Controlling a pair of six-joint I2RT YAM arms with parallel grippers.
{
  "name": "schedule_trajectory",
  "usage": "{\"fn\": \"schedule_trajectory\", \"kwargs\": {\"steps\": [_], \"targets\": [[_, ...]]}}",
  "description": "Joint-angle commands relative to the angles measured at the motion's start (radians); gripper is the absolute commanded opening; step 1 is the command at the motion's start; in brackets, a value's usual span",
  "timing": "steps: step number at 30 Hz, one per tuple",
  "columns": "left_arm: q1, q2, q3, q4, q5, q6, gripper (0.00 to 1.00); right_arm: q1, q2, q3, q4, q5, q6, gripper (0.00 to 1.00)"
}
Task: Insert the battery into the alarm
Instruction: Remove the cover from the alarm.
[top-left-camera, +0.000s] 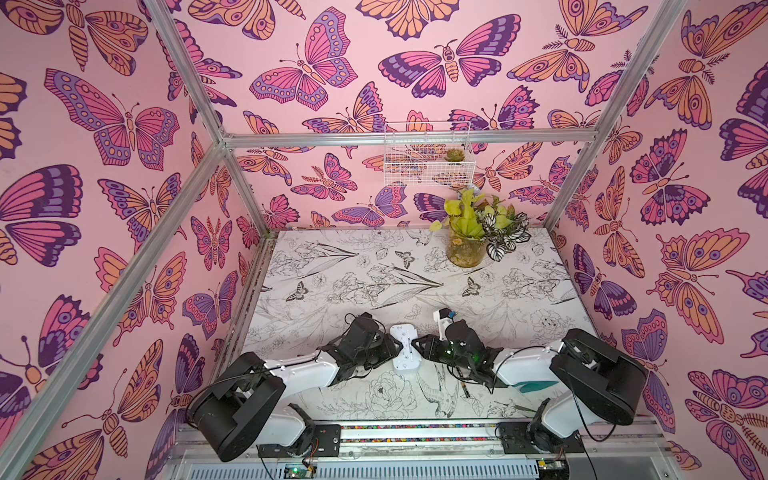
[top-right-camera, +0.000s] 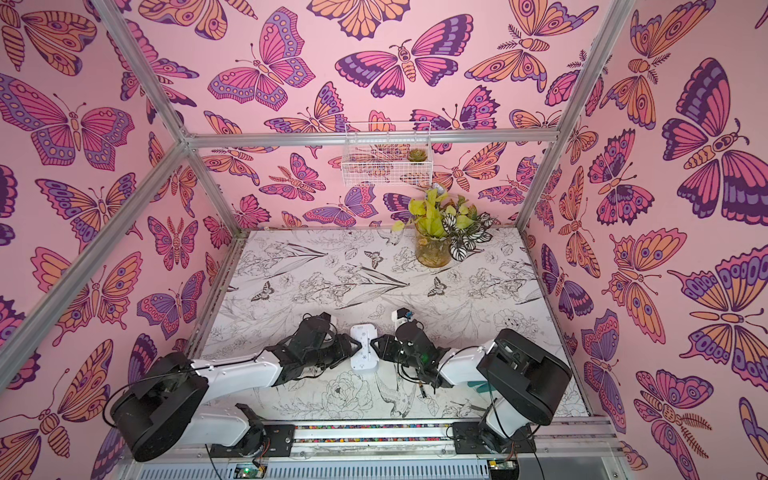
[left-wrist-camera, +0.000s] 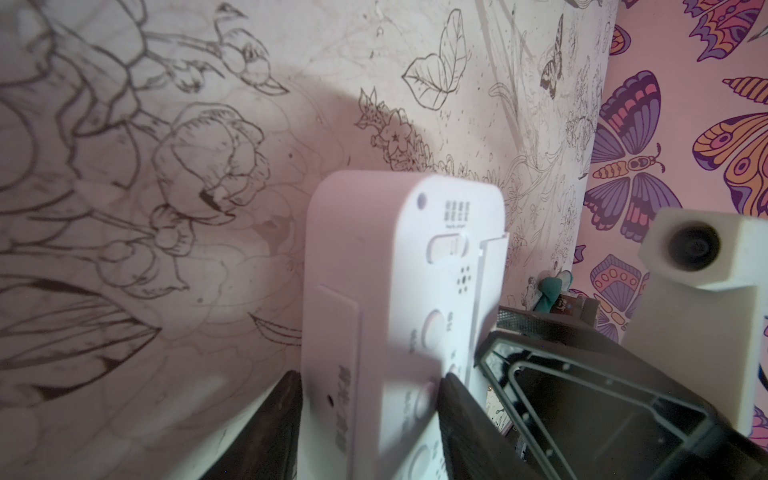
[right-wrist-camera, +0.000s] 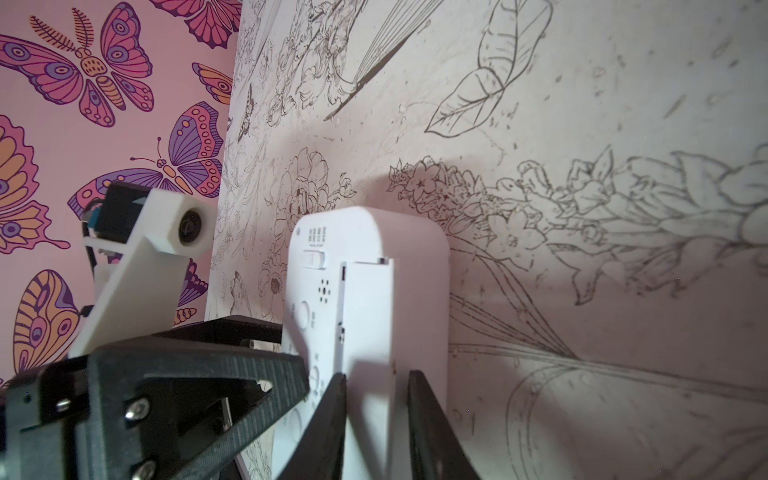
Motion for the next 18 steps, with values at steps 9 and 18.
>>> {"fn": "schedule_trajectory", "kwargs": {"steps": [9, 18], "targets": [[-0.004, -0.003, -0.003, -0.108, -0.031, 0.022, 0.55, -0.001, -0.055, -0.006, -0.136, -0.013, -0.04, 0.21], [-0.004, -0.012, 0.002, -0.116, -0.033, 0.024, 0.55, -0.002, -0.067, 0.011, -0.151, -0.019, -0.047, 0.14]]}}
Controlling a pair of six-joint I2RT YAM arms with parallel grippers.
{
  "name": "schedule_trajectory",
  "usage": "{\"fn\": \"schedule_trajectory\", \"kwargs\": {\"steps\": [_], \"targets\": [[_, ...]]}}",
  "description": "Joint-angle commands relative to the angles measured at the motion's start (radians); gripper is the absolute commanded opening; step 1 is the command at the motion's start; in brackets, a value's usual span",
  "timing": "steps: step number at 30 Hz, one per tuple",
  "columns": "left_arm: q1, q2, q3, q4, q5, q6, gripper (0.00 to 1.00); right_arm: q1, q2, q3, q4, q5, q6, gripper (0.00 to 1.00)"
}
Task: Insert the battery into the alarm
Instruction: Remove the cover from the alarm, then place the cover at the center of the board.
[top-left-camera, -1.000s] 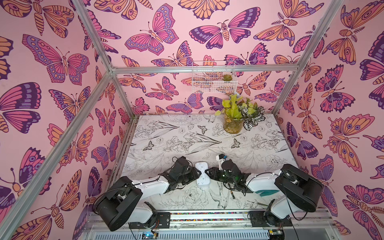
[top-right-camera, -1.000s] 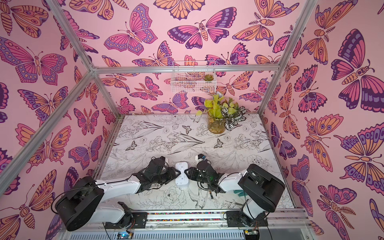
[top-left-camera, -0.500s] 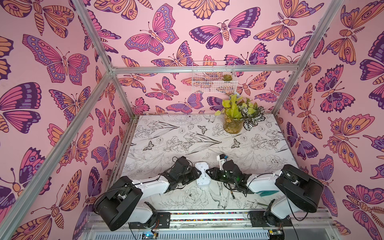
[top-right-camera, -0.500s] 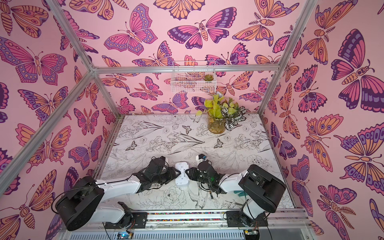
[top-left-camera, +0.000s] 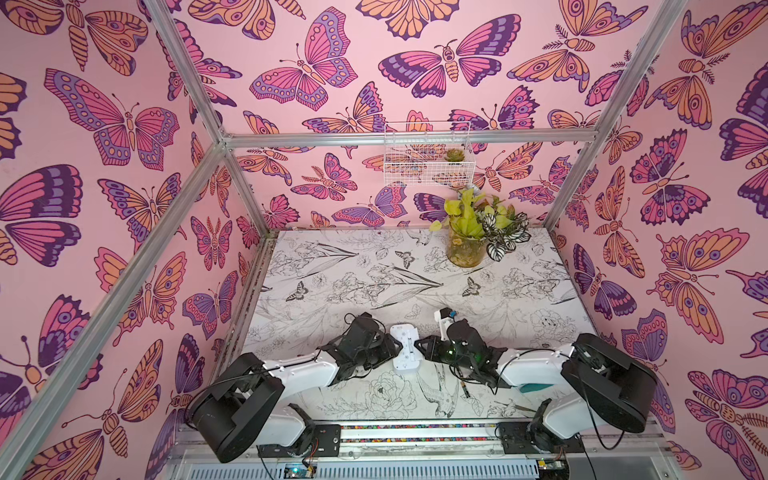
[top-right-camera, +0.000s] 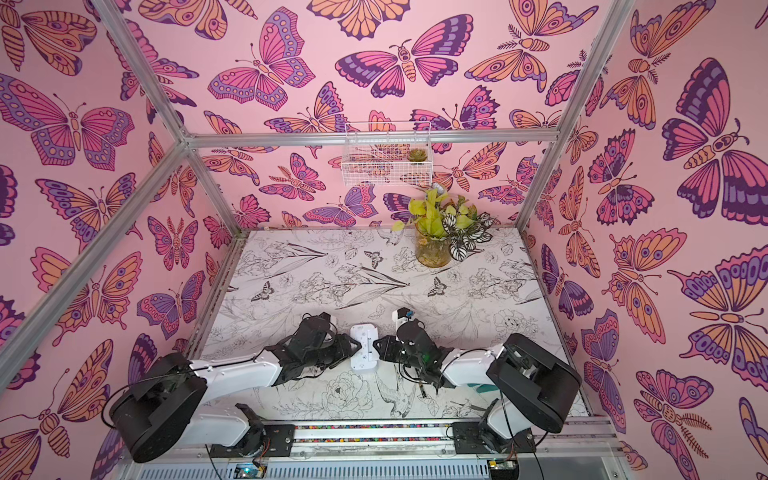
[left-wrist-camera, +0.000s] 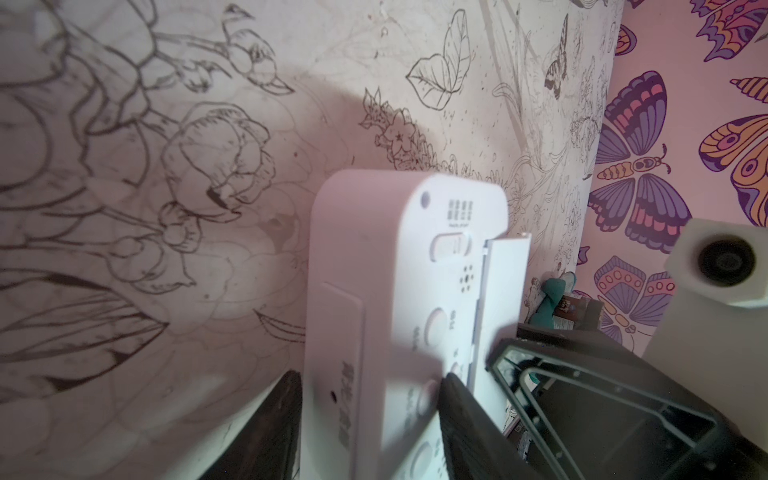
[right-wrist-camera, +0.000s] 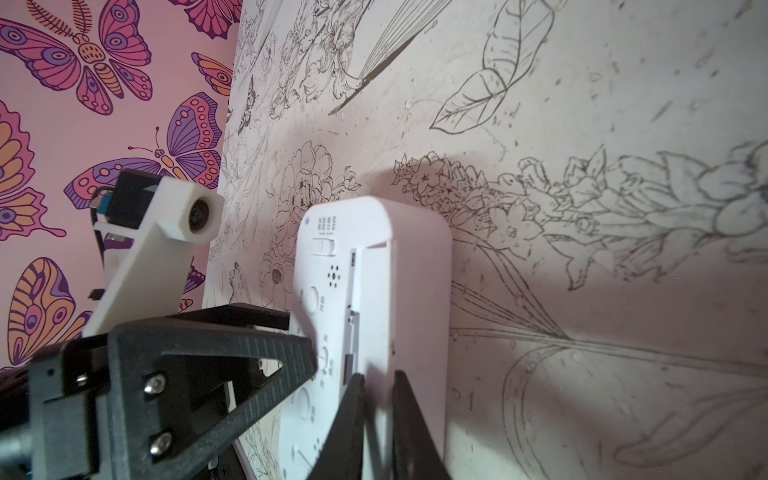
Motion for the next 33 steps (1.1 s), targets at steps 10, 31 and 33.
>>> {"fn": "schedule_trajectory", "kwargs": {"steps": [10, 31, 33], "targets": [[-0.002, -0.013, 0.024, -0.114, -0.035, 0.044, 0.57, -0.002, -0.091, 0.028, -0.137, -0.014, -0.031, 0.01], [0.009, -0.158, 0.057, -0.246, -0.088, 0.106, 0.79, -0.297, -0.252, 0.052, -0.573, 0.062, -0.162, 0.0], [0.008, -0.17, 0.051, -0.25, -0.091, 0.105, 0.79, -0.318, -0.242, 0.059, -0.569, 0.055, -0.167, 0.0]]}}
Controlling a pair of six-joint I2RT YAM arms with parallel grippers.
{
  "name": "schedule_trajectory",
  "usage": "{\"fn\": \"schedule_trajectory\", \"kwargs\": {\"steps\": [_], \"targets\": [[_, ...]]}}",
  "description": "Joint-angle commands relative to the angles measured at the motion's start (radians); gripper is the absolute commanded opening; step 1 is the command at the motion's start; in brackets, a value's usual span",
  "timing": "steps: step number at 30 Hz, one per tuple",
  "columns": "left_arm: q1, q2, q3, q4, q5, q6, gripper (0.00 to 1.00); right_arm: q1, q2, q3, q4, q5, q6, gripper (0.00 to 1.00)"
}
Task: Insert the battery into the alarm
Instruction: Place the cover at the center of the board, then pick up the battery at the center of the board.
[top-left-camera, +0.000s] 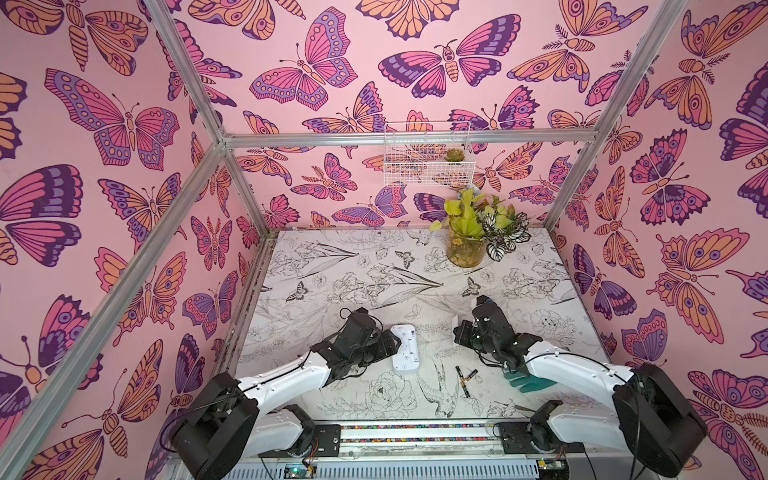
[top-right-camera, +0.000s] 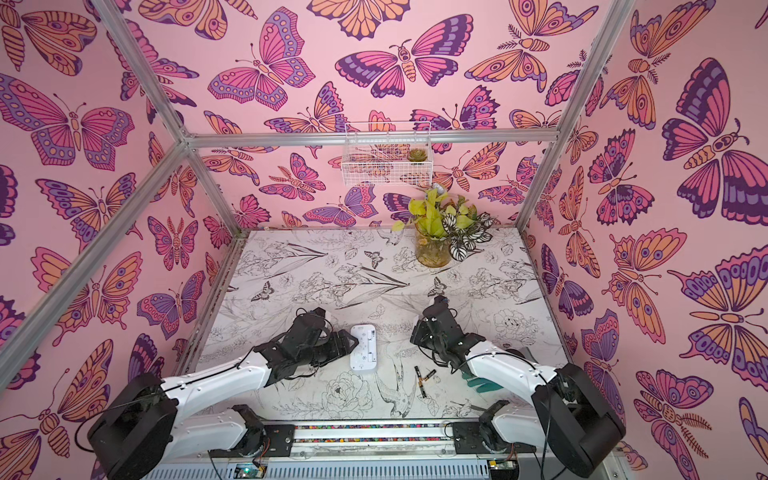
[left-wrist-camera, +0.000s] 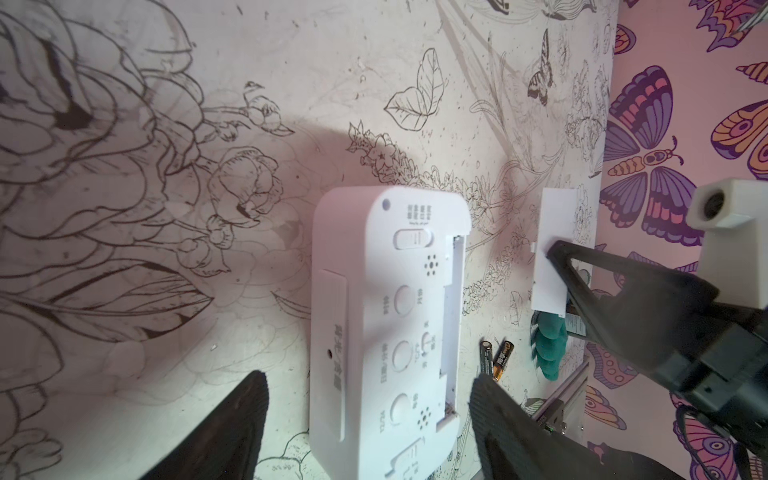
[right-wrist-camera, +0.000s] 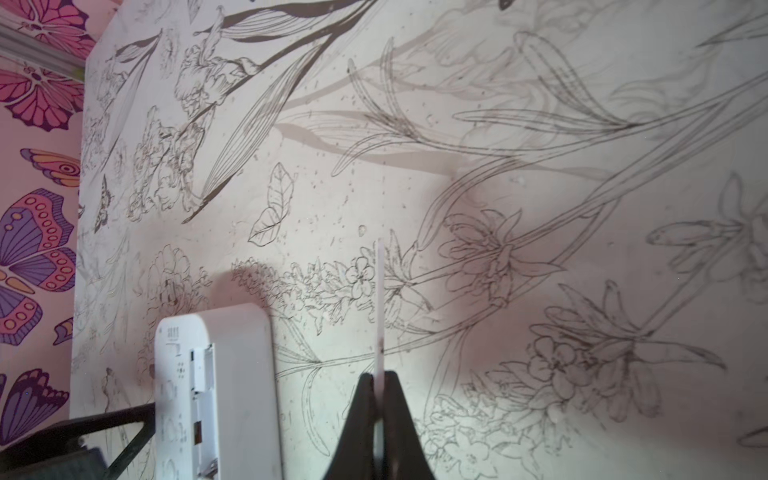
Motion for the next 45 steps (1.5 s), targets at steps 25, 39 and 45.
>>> {"fn": "schedule_trajectory", "kwargs": {"steps": [25, 39, 45], "targets": [[0.006, -0.068, -0.023, -0.077, -0.051, 0.02, 0.8, -0.082, -0.099, 0.056, -0.435, 0.116, -0.015, 0.39], [0.005, -0.049, -0.033, -0.081, -0.069, 0.006, 0.79, 0.363, -0.156, 0.075, -0.732, 0.41, 0.469, 0.28], [0.004, -0.058, -0.041, -0.081, -0.07, -0.007, 0.79, 0.439, -0.099, 0.093, -0.703, 0.415, 0.538, 0.28]]}}
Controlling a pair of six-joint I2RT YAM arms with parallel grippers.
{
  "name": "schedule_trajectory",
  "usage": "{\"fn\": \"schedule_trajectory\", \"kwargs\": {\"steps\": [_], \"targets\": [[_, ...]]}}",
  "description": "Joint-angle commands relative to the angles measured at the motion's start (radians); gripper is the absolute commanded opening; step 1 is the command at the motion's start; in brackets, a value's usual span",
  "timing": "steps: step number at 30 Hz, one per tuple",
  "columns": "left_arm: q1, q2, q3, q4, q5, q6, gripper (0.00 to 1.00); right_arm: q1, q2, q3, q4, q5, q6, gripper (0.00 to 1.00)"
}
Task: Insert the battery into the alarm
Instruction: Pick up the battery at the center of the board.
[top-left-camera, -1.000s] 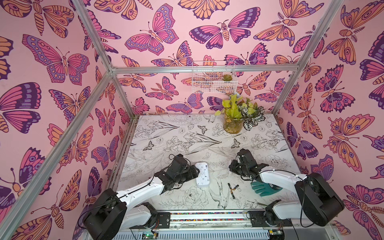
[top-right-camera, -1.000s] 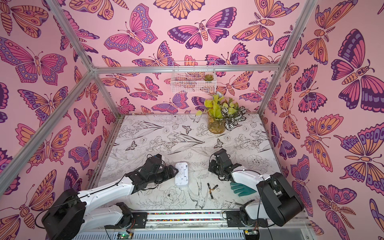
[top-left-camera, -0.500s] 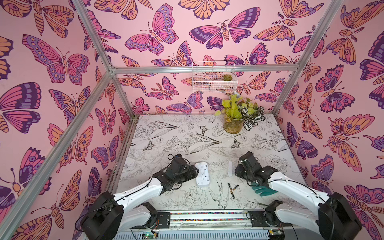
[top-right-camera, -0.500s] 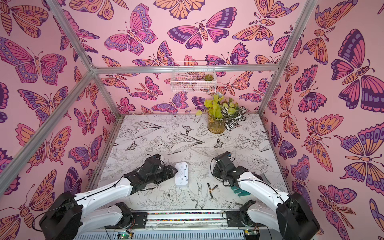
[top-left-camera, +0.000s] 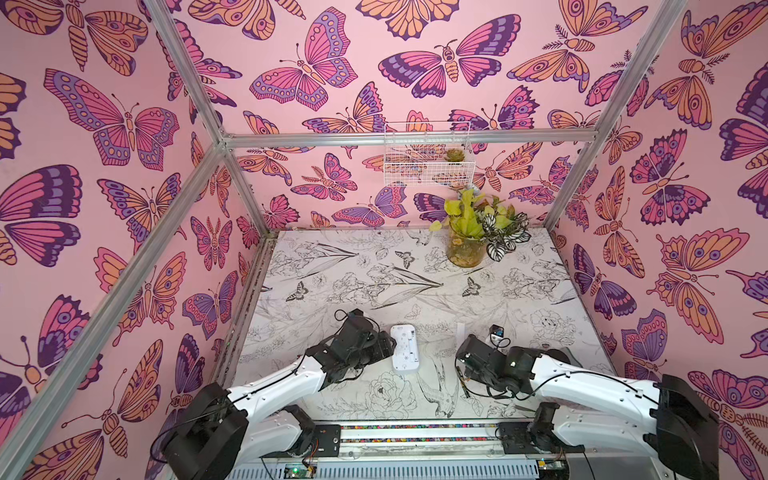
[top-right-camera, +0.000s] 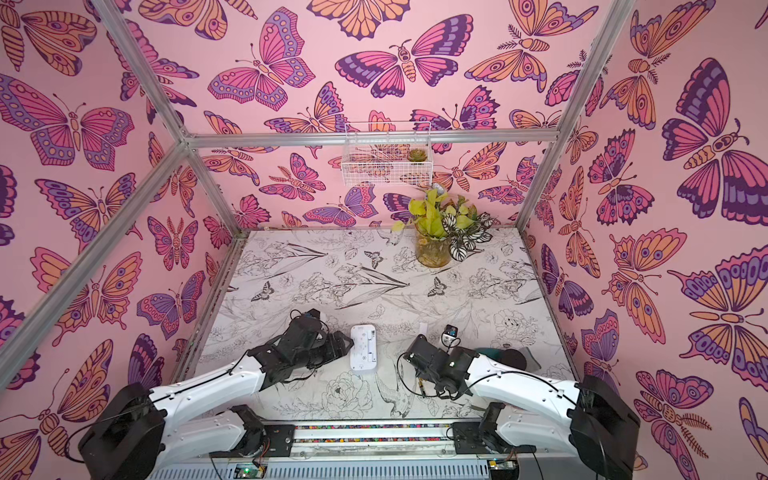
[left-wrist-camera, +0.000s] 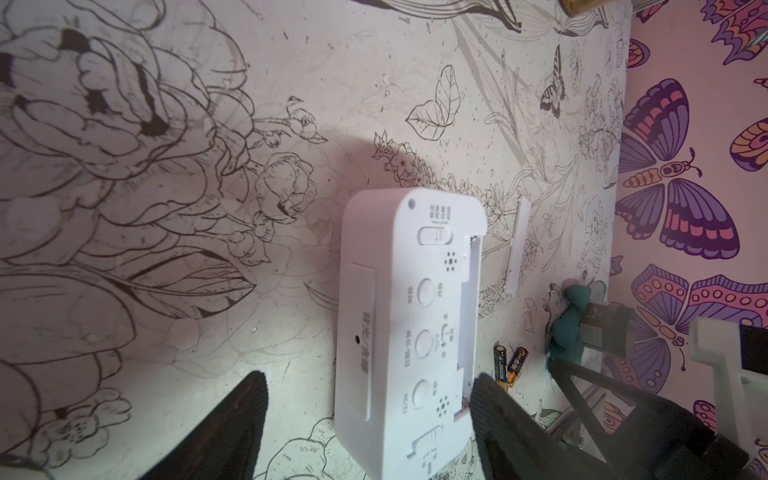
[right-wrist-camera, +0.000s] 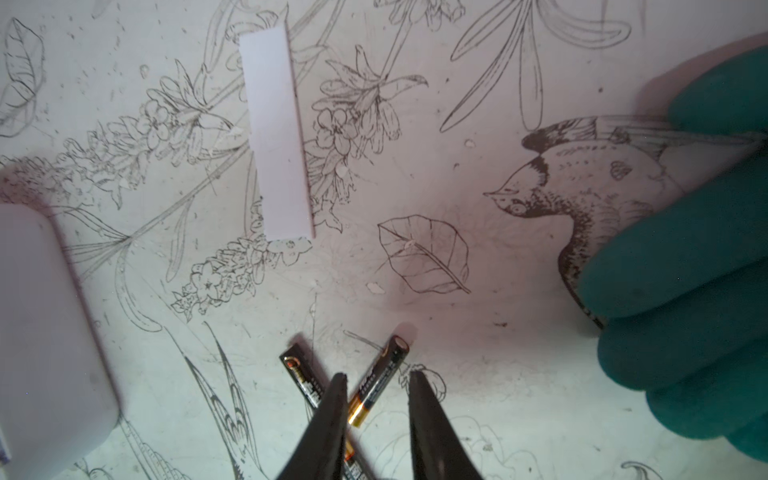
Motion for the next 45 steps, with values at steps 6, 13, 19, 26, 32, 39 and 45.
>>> {"fn": "schedule_trajectory", "kwargs": {"steps": [6, 13, 19, 26, 32, 39, 45], "targets": [[0.006, -0.008, -0.03, -0.023, -0.022, -0.009, 0.79, 0.053, 0.107, 0.037, 0.018, 0.029, 0.111, 0.28], [0.004, -0.001, -0.028, -0.024, -0.019, -0.009, 0.79, 0.058, 0.15, 0.038, 0.047, 0.026, 0.119, 0.27], [0.004, 0.002, -0.027, -0.023, -0.022, -0.01, 0.79, 0.063, 0.165, 0.04, 0.018, 0.029, 0.13, 0.27], [0.005, 0.011, -0.024, -0.023, -0.021, -0.009, 0.79, 0.067, 0.171, 0.036, 0.016, 0.032, 0.136, 0.26], [0.004, 0.01, -0.024, -0.022, -0.021, -0.011, 0.79, 0.067, 0.194, 0.034, 0.022, 0.029, 0.142, 0.23], [0.004, 0.017, -0.021, -0.023, -0.02, -0.011, 0.79, 0.067, 0.215, 0.03, 0.029, 0.026, 0.142, 0.22], [0.004, 0.016, -0.02, -0.023, -0.019, -0.008, 0.79, 0.067, 0.234, 0.025, 0.035, 0.022, 0.136, 0.21]]}}
